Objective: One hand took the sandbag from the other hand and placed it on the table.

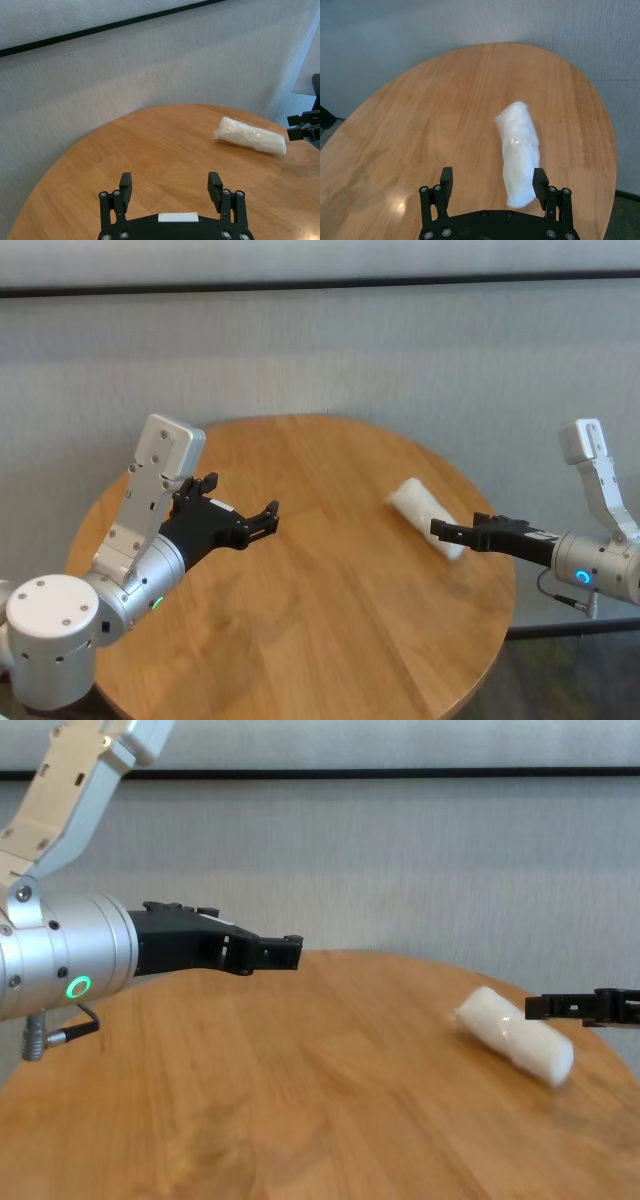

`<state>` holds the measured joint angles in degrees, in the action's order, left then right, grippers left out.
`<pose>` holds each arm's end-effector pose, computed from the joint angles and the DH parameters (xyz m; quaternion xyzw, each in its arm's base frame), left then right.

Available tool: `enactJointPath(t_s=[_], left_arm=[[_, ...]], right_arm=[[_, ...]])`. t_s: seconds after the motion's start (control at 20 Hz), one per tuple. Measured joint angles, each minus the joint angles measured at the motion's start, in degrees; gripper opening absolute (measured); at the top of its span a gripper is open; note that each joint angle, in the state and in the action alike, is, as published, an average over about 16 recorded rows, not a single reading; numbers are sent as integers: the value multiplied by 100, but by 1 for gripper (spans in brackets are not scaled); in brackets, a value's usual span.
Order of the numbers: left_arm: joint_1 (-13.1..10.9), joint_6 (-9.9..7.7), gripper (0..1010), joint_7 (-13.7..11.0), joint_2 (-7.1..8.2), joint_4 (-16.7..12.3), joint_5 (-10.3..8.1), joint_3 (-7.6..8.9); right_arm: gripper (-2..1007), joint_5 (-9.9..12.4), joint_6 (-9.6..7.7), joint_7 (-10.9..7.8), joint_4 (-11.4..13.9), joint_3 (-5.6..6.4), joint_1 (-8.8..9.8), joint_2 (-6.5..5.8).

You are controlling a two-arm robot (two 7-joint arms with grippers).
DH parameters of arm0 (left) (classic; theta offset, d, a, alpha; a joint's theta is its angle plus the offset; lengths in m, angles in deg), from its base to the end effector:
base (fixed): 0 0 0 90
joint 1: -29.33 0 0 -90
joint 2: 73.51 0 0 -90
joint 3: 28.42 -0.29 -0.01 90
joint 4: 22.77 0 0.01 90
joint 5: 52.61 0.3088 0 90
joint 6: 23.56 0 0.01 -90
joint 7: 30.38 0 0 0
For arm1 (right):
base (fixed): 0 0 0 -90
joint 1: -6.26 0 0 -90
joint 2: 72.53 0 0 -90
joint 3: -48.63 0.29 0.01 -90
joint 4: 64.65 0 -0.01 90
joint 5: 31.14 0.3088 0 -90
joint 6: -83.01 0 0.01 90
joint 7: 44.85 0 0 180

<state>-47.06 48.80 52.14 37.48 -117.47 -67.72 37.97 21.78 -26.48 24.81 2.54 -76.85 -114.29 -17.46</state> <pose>0.3640 -0.0243 -0.2265 0.1114 -0.0185 0.5022 0.8574 0.4361 -0.0991 -0.2634 -0.1086 0.2308 -0.4556 0.8529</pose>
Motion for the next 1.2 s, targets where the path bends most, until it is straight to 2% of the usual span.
enactJointPath(t_s=[0.9, 1.2], left_arm=[[-6, -6, 1000, 6, 1, -11, 1, 6], [-115, -118, 1000, 89, 12, -151, -3, 123]], right_arm=[[1001, 10, 0, 3, 8, 8, 7, -4], [1001, -84, 71, -7, 63, -15, -9, 34]])
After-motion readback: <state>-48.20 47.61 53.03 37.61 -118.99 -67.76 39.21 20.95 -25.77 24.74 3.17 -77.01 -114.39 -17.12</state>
